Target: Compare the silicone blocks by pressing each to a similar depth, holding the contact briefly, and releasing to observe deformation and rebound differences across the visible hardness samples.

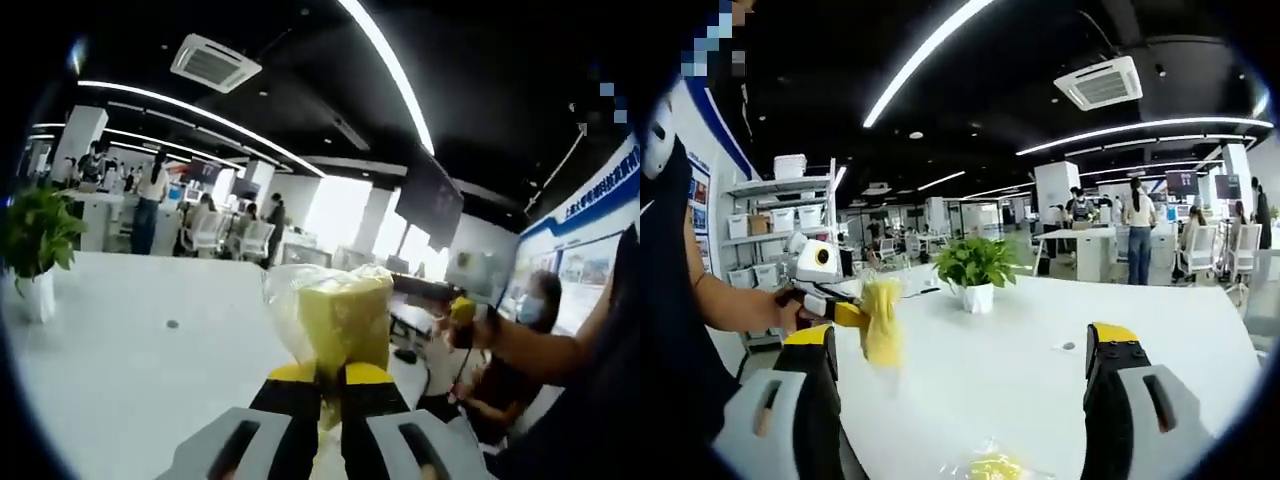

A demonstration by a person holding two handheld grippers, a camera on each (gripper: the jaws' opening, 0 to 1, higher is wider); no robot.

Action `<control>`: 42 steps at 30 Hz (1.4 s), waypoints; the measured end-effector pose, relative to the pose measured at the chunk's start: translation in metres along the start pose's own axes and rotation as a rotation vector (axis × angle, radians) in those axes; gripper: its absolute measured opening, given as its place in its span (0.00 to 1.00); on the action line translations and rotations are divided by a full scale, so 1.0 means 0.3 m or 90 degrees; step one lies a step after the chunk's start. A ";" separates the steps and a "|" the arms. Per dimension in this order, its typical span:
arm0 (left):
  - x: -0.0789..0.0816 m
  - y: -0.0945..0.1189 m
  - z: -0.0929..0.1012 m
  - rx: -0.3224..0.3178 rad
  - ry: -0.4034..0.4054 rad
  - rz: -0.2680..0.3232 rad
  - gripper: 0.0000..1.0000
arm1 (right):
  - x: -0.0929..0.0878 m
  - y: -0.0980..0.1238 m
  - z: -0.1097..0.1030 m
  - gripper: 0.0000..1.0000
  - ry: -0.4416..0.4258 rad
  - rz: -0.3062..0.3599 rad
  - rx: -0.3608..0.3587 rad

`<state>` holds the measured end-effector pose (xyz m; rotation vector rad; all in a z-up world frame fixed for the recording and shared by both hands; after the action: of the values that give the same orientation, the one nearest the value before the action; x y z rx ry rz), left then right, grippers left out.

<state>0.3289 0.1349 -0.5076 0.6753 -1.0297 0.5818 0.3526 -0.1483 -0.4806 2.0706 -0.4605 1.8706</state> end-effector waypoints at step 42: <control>-0.469 -0.181 -0.370 0.079 0.324 -0.347 0.04 | -0.546 0.535 0.072 0.97 -0.058 -0.077 -0.280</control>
<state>0.3745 0.1643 -0.6867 0.8238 -0.3116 0.3103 0.2864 -0.2973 -0.6432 1.8436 -0.6832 1.4531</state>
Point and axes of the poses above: the point that each gripper's makers call its tool centre point, and the gripper's own axes: y roughly backward along the fingers, z roughly to its right, x roughly out of its top, the point moved 8 cm from there along y, roughly backward along the fingers, and after that the axes turned 11 degrees about x, right-handed, at the moved point
